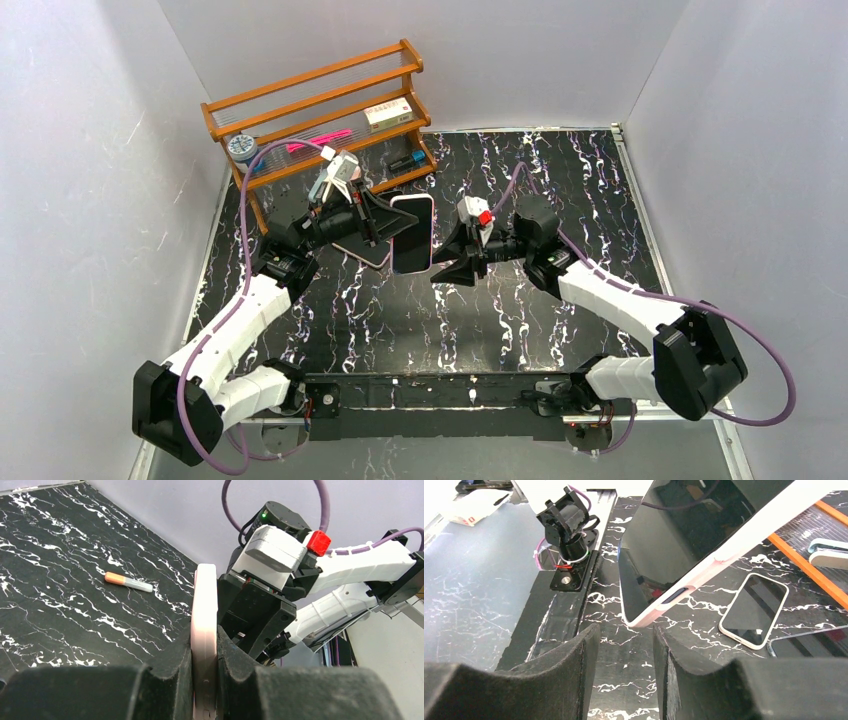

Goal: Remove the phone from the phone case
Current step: Remove the phone case from the phone.

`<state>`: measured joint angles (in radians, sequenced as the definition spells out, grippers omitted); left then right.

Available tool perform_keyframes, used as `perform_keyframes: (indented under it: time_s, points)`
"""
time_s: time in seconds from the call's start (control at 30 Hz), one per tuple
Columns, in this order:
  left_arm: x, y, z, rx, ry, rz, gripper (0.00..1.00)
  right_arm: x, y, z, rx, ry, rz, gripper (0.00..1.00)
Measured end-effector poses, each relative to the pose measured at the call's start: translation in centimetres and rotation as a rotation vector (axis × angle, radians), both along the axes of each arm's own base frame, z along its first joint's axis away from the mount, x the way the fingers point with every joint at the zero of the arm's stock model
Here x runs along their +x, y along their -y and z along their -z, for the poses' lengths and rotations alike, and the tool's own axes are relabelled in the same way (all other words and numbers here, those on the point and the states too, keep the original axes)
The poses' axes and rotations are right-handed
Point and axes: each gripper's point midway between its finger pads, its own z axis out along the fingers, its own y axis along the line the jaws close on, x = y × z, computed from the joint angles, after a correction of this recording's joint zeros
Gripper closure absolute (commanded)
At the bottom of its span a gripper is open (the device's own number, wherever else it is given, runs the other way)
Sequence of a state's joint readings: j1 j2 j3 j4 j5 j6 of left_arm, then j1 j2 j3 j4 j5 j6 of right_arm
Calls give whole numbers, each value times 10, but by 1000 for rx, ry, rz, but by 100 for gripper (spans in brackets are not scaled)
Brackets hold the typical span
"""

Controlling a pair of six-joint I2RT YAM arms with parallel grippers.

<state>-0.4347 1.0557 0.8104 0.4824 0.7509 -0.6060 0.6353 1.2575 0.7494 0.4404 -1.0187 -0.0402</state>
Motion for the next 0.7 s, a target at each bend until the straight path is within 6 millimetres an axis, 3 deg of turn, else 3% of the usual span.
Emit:
perform_keyframes:
  time_s: [0.47, 0.7]
  points:
    - [-5, 2, -4, -34, 3, 26, 100, -4, -6, 0, 15, -76, -54, 58]
    - [-6, 2, -8, -46, 10, 33, 100, -1, -9, -4, 23, -93, -57, 75]
